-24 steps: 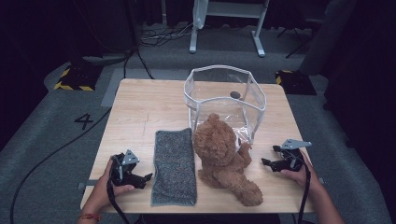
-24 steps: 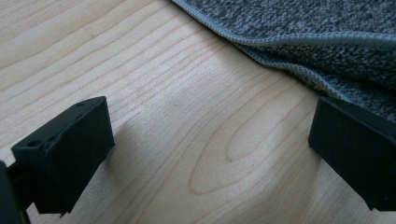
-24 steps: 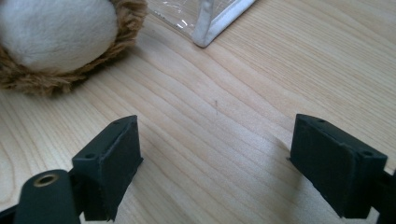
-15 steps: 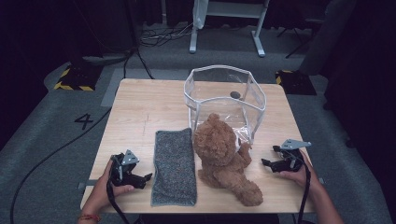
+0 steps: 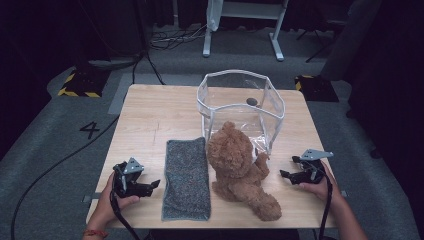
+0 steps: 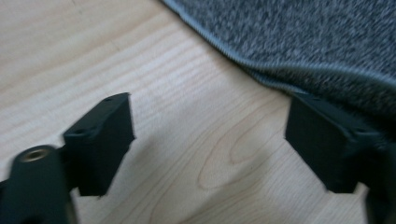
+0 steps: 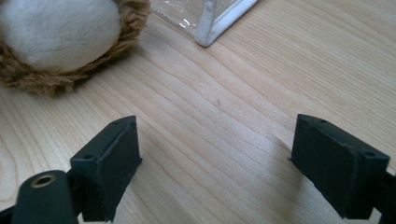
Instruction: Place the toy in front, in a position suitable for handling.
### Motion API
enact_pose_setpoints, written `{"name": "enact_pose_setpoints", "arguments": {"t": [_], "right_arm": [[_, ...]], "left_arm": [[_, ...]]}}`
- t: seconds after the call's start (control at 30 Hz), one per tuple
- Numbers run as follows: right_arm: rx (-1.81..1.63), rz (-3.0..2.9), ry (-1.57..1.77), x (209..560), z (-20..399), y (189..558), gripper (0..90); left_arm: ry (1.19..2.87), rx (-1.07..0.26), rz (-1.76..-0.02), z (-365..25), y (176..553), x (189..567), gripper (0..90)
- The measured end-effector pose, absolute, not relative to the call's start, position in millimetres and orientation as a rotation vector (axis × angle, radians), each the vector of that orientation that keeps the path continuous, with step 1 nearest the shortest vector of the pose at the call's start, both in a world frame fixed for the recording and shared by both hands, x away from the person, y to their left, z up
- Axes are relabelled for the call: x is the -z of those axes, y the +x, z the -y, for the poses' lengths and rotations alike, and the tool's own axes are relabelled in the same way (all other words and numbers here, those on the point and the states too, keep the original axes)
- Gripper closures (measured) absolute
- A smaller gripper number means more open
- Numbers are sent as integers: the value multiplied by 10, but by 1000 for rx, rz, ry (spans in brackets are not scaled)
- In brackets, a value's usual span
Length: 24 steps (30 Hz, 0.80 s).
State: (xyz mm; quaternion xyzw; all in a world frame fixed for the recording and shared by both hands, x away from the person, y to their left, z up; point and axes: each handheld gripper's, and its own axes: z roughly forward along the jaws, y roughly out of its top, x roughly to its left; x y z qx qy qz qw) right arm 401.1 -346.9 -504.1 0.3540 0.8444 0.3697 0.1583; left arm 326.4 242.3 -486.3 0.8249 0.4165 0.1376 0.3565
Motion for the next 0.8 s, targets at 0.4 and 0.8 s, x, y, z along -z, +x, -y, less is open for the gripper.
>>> {"name": "enact_pose_setpoints", "arguments": {"t": [0.4, 0.8], "right_arm": [[-1057, -2415, 1012, 5041, 3469, 4011, 155], [-1057, -2415, 1012, 5041, 3469, 4011, 154]], "left_arm": [[2137, -320, -958, -1952, 3341, 4731, 157], [2139, -274, -1061, -1792, 3457, 4925, 164]]}}
